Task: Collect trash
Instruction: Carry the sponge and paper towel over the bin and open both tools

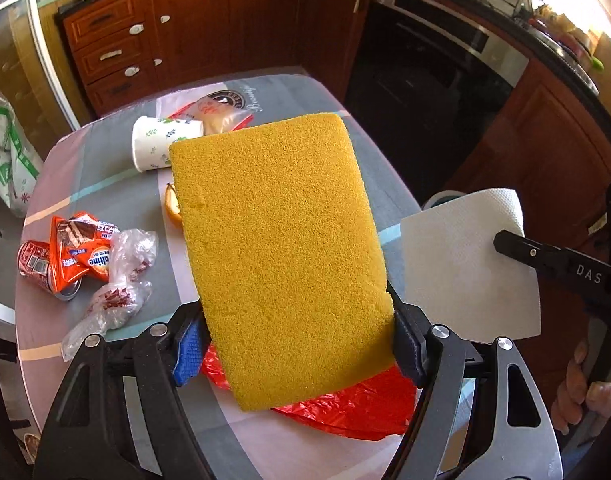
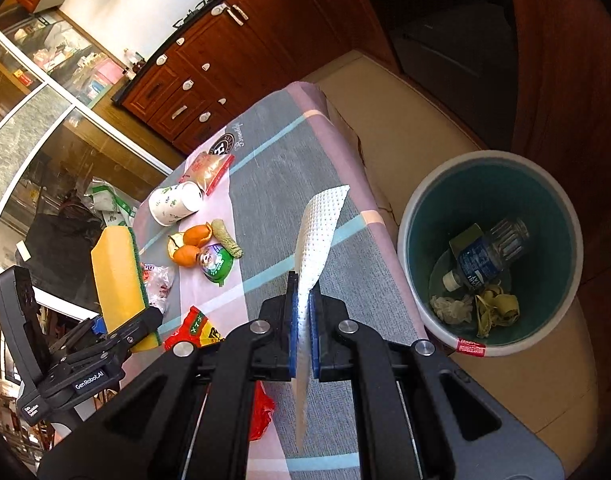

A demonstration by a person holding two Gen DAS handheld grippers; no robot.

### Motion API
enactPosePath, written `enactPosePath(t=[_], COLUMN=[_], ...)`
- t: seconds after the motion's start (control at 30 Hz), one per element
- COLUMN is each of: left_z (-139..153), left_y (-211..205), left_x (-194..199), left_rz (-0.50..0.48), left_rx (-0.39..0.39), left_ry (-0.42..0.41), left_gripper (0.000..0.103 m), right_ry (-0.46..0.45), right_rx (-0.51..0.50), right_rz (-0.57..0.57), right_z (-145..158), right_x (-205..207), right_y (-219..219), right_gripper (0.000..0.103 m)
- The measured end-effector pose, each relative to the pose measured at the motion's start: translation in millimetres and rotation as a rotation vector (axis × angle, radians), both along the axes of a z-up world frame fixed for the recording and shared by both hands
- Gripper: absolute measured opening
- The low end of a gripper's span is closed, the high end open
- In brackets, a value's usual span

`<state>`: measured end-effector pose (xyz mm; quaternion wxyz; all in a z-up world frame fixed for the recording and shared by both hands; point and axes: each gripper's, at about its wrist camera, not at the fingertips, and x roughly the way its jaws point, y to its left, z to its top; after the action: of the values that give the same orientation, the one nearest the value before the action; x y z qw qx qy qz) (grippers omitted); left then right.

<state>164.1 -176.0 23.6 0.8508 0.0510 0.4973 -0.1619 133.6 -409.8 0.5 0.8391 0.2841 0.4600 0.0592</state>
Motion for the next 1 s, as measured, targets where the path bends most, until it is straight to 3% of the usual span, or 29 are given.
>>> enactPosePath(t=[0.47,0.73,1.0], left_z=[2,-16,-47], left_y=[-111,-182,-218], left_x=[-18,-17,-1], left_rz=[-0.3,-0.408,-0.439], left_rx=[-0.052,-0.054,-0.036], left_ry=[0.036,0.085,0.147], left_gripper=[0.076,0.076,0.076], right_ry=[-0.073,-0.036,0.044], right_rx=[-0.063,-0.054,-0.043], right_rz=[-0.165,-0.23,-0.26], right_z=[41,21,-11], right_x=[-32,-36,-33], right_y=[-74,-121,-153], right_gripper=[0.005,0.005,0.005])
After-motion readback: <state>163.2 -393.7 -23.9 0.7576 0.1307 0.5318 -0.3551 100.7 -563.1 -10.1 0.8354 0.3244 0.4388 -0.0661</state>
